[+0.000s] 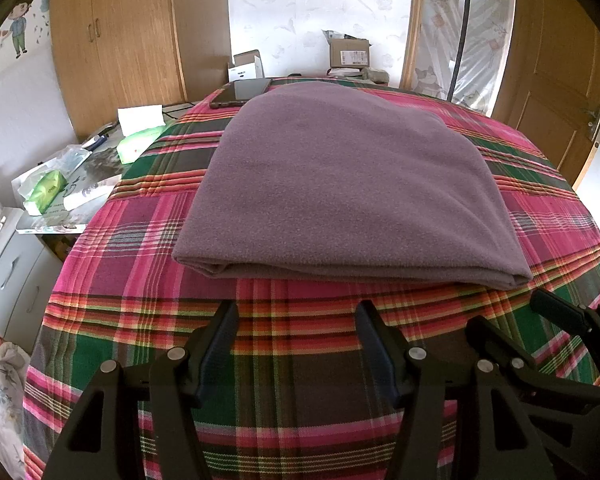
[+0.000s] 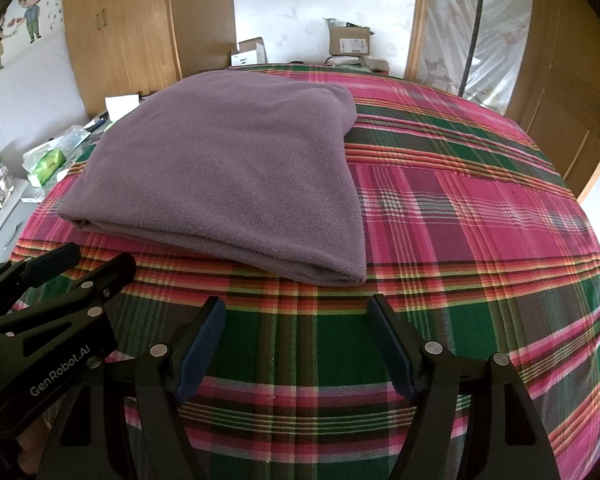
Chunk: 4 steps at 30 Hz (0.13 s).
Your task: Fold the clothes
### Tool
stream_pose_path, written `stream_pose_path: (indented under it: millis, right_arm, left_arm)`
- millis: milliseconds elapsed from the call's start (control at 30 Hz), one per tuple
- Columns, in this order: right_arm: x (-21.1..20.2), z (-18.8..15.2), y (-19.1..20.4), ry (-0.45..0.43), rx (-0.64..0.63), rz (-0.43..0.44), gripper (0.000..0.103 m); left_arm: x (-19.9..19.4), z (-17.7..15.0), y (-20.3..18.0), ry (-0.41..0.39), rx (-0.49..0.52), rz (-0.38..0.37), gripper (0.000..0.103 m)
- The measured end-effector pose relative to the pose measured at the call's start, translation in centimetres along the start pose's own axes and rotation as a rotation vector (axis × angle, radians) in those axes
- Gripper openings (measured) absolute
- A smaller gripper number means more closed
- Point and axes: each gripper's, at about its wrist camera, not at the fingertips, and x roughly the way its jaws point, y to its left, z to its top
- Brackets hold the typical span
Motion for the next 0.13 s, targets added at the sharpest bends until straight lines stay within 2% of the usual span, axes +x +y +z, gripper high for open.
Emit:
stream_pose_path:
  millis: [133]
  right_arm:
    - [-0.01, 0.00, 0.00, 0.000, 0.000, 0.000, 0.074]
  left_arm:
    - [0.01, 0.02, 0.01, 0.000, 0.000, 0.000, 0.061]
